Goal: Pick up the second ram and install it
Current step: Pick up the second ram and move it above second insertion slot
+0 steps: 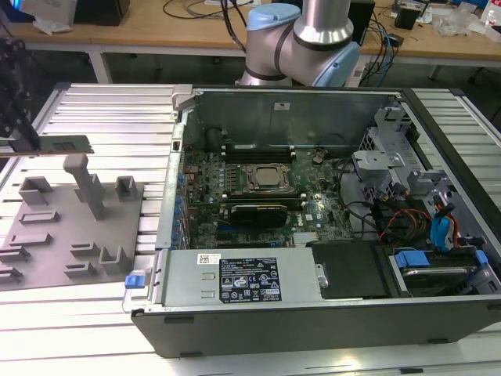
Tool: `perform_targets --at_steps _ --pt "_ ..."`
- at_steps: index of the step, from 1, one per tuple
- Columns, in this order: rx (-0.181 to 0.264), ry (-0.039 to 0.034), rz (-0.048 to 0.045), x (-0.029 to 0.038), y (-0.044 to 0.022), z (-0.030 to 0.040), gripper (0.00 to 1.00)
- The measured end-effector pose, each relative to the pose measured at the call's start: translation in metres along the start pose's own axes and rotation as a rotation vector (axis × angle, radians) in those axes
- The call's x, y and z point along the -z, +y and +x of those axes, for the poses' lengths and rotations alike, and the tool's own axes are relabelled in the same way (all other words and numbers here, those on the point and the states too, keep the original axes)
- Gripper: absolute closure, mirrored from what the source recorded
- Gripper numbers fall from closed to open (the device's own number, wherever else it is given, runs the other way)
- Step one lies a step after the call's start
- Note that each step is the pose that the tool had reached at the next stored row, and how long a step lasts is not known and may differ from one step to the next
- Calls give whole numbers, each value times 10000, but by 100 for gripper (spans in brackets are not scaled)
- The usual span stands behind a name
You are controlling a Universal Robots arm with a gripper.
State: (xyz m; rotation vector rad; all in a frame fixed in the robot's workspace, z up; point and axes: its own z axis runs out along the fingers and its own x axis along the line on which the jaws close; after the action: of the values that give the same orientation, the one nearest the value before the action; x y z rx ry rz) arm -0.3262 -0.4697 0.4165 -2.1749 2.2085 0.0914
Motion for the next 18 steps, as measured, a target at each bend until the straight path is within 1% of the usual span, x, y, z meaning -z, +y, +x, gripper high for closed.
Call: perform_targets --at_steps 1,2,3,4,5,7,9,11,12,16,18 --pt "-155 -1 10 -2 -22 -1 86" --pt "-407 -5 28 -4 -34 -2 86" --pt "-460 -7 32 -4 -56 -2 86" --pt "-489 -6 32 -4 -117 -3 86" --pt "-506 -7 32 -6 -198 -4 86" --pt "-516 -7 29 -6 -296 -6 86" --pt "-531 -7 26 -5 -412 -9 86" --pt "-536 -6 16 -3 -586 -13 86" --pt "-538 -6 12 -3 -656 -15 86" --pt "-541 -5 -3 -1 -814 -18 86" --pt "-542 -4 -9 -1 -869 -19 86"
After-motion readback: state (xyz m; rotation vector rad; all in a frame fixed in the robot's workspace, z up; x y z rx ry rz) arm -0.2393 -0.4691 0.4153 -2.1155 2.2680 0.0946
